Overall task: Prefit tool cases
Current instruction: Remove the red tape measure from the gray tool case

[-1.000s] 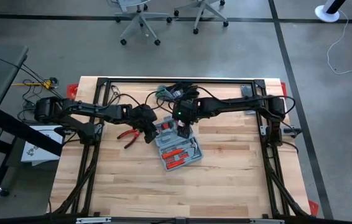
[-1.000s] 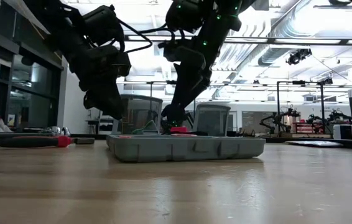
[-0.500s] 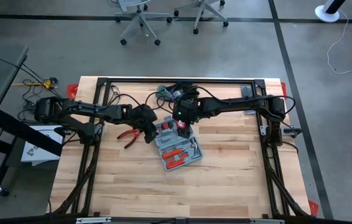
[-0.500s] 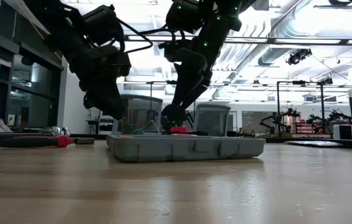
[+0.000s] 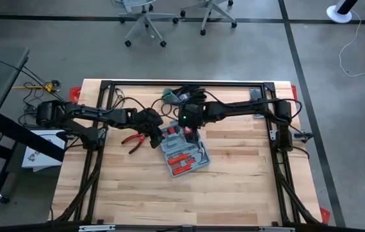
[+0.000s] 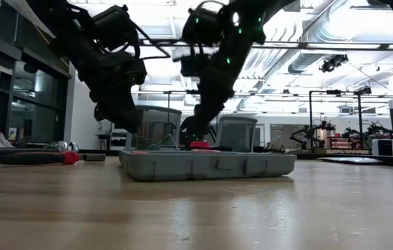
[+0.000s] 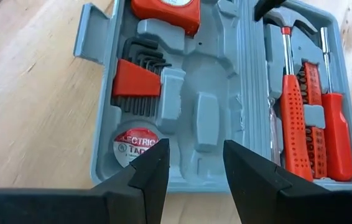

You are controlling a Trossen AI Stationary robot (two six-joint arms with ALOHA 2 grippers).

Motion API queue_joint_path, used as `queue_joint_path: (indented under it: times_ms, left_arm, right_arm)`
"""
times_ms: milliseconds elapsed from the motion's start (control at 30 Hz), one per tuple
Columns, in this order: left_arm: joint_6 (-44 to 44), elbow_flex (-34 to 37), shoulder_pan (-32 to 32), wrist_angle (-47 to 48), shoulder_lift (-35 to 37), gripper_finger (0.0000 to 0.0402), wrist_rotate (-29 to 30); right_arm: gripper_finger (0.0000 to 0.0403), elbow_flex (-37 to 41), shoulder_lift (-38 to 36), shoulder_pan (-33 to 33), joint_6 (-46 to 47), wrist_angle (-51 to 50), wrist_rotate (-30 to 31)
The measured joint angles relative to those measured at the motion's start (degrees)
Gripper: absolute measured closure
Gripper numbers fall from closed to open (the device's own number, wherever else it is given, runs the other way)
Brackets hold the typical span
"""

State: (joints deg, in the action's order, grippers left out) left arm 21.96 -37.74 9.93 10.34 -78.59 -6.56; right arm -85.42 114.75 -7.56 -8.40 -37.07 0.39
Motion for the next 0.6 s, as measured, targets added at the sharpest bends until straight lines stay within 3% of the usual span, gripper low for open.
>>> queue_joint_path:
  times_ms: [200, 600]
  left_arm:
    - [-0.2, 0.0, -0.2, 0.2, 0.0, 0.0259, -0.1]
    - [-1.7, 0.0, -0.3, 0.1, 0.0, 0.0259, 0.7]
  right_arm:
    - [0.0004, 0.1, 4.0, -0.7, -3.0, -1.1, 1.2]
    - [0.0004, 0.1, 4.0, -3.8, -1.7, -0.7, 0.7]
